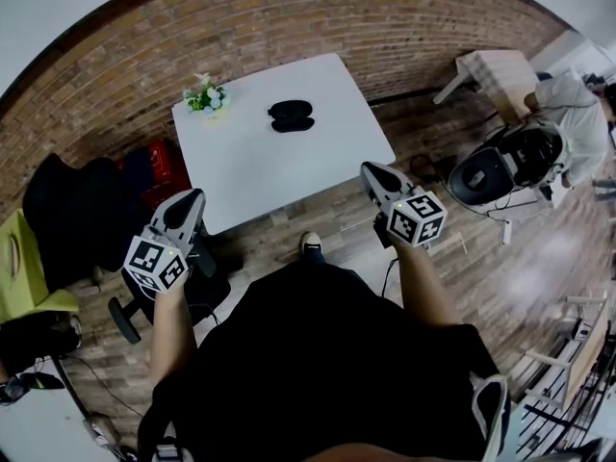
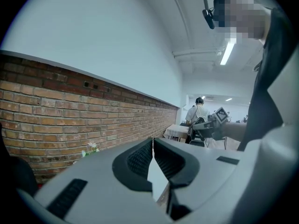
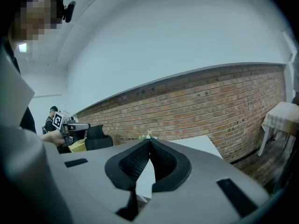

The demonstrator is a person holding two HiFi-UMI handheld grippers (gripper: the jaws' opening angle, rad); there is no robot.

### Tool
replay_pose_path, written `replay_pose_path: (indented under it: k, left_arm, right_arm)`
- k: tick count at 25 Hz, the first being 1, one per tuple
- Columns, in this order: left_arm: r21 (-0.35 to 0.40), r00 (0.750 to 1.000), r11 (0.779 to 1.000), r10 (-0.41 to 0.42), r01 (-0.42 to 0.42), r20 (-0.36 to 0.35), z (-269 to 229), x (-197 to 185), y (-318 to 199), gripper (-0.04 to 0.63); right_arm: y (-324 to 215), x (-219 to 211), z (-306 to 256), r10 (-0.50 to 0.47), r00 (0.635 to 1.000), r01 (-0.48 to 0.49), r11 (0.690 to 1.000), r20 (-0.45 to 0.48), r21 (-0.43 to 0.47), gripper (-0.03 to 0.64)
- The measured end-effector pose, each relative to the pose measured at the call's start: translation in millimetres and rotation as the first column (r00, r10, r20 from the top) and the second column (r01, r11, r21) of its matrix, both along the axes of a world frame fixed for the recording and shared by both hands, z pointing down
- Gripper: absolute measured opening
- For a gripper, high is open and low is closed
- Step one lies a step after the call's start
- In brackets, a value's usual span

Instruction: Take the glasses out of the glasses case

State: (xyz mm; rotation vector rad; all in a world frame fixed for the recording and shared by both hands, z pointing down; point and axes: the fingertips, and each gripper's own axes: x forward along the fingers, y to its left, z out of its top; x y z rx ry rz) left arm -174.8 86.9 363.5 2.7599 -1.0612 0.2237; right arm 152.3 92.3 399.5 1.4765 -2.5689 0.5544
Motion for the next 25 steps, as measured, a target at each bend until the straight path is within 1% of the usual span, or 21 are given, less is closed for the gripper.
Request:
replay_pose_path:
  k: [6, 13, 17, 25]
  left_arm:
    - [-0.014, 1.0, 1.0, -0.015, 0.015, 0.009, 2.4, 13.5, -16.8, 0.017]
    - [-0.014, 1.0, 1.0, -0.028, 0.028, 0.004, 6.2, 27.8, -34.1, 0.017]
    - [-0.027, 0.999, 0.999, -0.041, 0.041, -0.004, 9.4, 35.6, -42.3, 0.017]
    - [-0.035, 0.999, 0.998, -0.053, 0.053, 0.0, 19.9, 35.9, -49.8, 0.017]
  right_arm:
    - [-20.7, 10.6, 5.4, -0.019, 1.0, 0.019, 1.0, 0.008, -0.006, 0.018]
    - [-40.7, 21.8, 12.7, -0.041, 0.999, 0.042, 0.999, 0.009, -0.024, 0.018]
    - [-52.0, 26.6, 15.5, -0.058, 0.998, 0.058, 0.998, 0.004, -0.033, 0.018]
    - [-67.9, 22.1, 17.0, -0.089, 0.996, 0.089, 0.996, -0.003, -0.031, 0.018]
